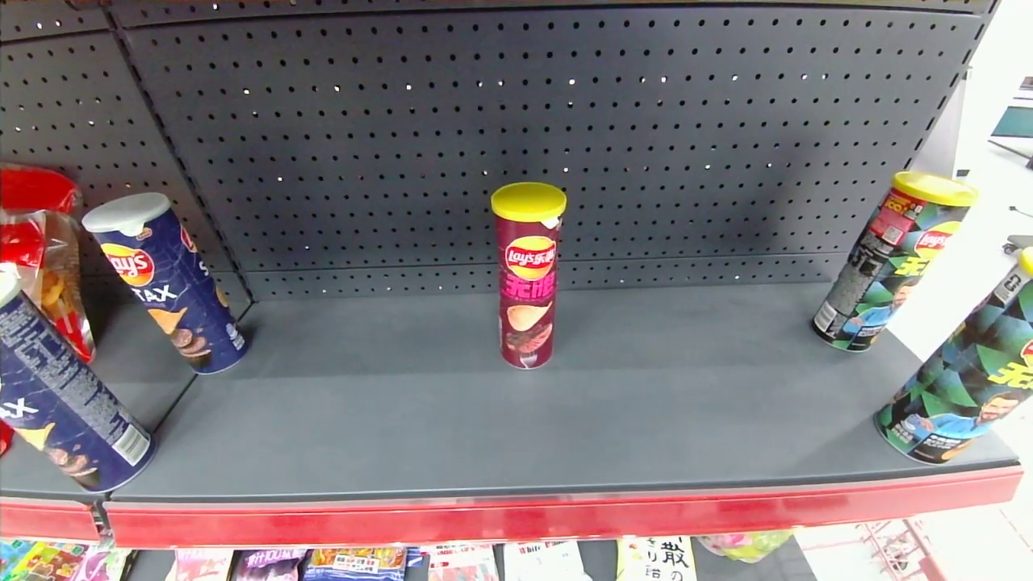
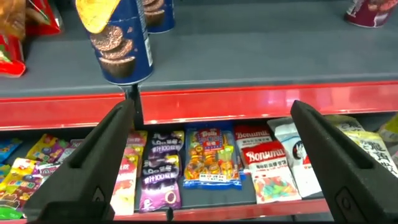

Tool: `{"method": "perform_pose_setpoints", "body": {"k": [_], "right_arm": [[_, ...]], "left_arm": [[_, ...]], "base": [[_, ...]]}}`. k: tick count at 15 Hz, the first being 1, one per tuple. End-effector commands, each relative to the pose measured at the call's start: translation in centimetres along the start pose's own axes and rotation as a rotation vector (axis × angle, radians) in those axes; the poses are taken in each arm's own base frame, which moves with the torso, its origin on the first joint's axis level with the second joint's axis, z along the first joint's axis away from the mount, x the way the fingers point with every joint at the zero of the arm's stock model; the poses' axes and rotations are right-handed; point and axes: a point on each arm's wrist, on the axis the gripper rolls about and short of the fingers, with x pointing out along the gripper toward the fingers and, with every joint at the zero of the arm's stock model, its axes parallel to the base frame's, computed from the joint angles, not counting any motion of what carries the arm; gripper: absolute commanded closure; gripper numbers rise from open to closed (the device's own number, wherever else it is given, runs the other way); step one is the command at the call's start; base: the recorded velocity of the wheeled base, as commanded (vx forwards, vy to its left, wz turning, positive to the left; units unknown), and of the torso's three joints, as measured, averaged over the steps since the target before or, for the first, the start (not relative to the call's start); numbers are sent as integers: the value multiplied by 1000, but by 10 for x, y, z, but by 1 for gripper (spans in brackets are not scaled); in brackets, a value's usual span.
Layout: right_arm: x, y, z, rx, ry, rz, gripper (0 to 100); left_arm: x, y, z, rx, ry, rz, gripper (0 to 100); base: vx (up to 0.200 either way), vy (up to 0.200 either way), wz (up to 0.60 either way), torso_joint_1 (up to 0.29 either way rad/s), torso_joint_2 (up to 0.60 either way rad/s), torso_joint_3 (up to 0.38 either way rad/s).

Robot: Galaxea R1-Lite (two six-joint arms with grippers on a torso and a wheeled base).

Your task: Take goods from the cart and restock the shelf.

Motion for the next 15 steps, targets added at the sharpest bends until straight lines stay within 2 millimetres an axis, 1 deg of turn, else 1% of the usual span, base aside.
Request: {"method": "perform_pose_setpoints", "body": {"k": [1,2,4,6,10,11,12,13,14,15], "right_arm": [[0,0,2,12,-2,42,100],[5,1,6,20,31,96,100],[12,1,7,49,84,105,100],[13,2,1,48,96,106,100],[12,2,0,46,86,98,100],[12,2,0,46,86,96,100],[12,2,-1,46,88,93,100],[13,2,-2,47,92,92,100],[12,2,-5,43,85,92,100],[11,3,-7,43,79,91,100]], "left_arm": [[1,0,0,4,8,-6,0],[1,0,0,5,8,-7,0],[1,0,0,5,6,-7,0],[1,0,0,-6,13,-9,0],[2,0,1,-15,22,-10,0],[0,0,7,-22,-6,-19,0],[10,0,85,-131,-30,-32,0],[42,2,163,-311,-55,-23,0],[62,2,215,-373,-119,-64,0],[75,1,220,-360,-90,-107,0]], "base": [[0,0,0,0,0,0],[0,0,0,0,0,0],[0,0,0,0,0,0],[0,0,0,0,0,0],[0,0,0,0,0,0],[0,0,0,0,0,0],[0,0,0,0,0,0],[0,0,0,0,0,0],[0,0,0,0,0,0],[0,0,0,0,0,0]]}}
